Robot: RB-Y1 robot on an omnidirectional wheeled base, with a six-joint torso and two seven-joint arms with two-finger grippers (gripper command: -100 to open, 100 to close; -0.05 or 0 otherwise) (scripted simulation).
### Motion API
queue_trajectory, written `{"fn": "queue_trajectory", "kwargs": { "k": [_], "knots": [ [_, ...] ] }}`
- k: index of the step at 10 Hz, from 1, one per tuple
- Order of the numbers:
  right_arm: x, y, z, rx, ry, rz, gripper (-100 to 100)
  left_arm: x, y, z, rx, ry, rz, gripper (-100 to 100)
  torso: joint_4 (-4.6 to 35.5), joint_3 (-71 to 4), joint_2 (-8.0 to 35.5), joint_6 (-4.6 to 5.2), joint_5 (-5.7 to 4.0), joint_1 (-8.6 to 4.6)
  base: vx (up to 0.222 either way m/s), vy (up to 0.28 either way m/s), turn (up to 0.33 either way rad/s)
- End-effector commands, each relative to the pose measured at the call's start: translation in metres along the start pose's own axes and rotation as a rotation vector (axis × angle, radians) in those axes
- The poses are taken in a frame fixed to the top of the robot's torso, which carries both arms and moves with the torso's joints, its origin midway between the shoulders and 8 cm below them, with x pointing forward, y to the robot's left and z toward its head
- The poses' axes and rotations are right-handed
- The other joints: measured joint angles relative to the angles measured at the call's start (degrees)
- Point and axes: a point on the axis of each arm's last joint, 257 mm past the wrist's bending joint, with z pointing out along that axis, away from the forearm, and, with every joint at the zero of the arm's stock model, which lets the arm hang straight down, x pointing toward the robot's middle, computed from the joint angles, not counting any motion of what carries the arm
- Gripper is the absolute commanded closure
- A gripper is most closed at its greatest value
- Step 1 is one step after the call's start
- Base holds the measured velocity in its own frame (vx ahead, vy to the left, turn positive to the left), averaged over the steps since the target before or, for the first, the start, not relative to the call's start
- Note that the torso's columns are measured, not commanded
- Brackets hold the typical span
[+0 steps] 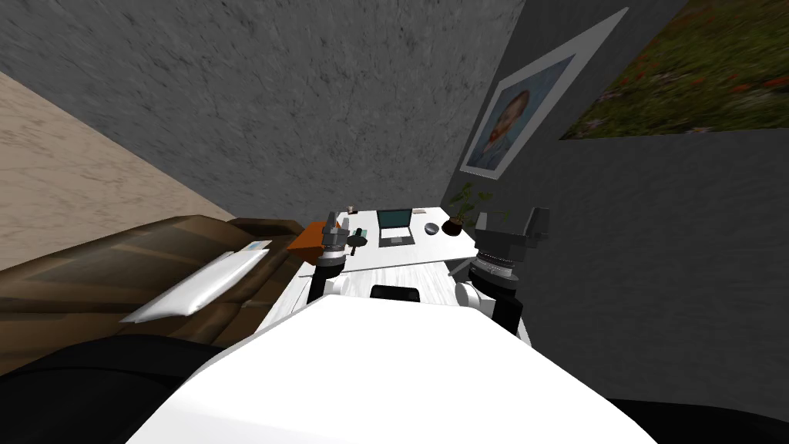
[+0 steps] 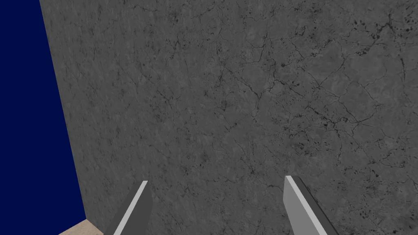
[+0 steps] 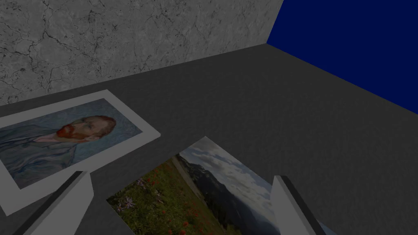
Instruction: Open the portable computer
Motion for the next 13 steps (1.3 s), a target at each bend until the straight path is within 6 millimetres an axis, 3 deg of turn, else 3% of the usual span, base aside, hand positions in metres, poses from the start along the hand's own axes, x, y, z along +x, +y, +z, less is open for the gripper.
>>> {"fn": "queue_trajectory", "kwargs": {
  "k": [1,9,10,13],
  "knots": [
    [0.000,0.000,0.000,0.000,0.000,0.000,0,0.000,0.000,0.000,0.000,0.000,0.000,0,2.35,-4.67,2.32,0.00,0.00,0.00,0.000,0.000,0.000],
    [0.000,0.000,0.000,0.000,0.000,0.000,0,0.000,0.000,0.000,0.000,0.000,0.000,0,35.37,-70.73,35.39,0.00,0.00,0.00,0.000,0.000,0.000],
    [0.000,0.000,0.000,0.000,0.000,0.000,0,-0.005,0.010,0.001,-0.022,0.024,0.052,-100,39.60,-79.19,39.62,0.00,0.00,0.00,-0.003,-0.001,-0.124],
    [0.000,0.000,0.000,0.000,0.000,0.000,0,-0.024,0.033,0.005,-0.068,0.046,0.165,-100,42.23,-84.49,42.26,0.00,0.01,0.03,-0.022,0.004,-0.165]
  ]
}}
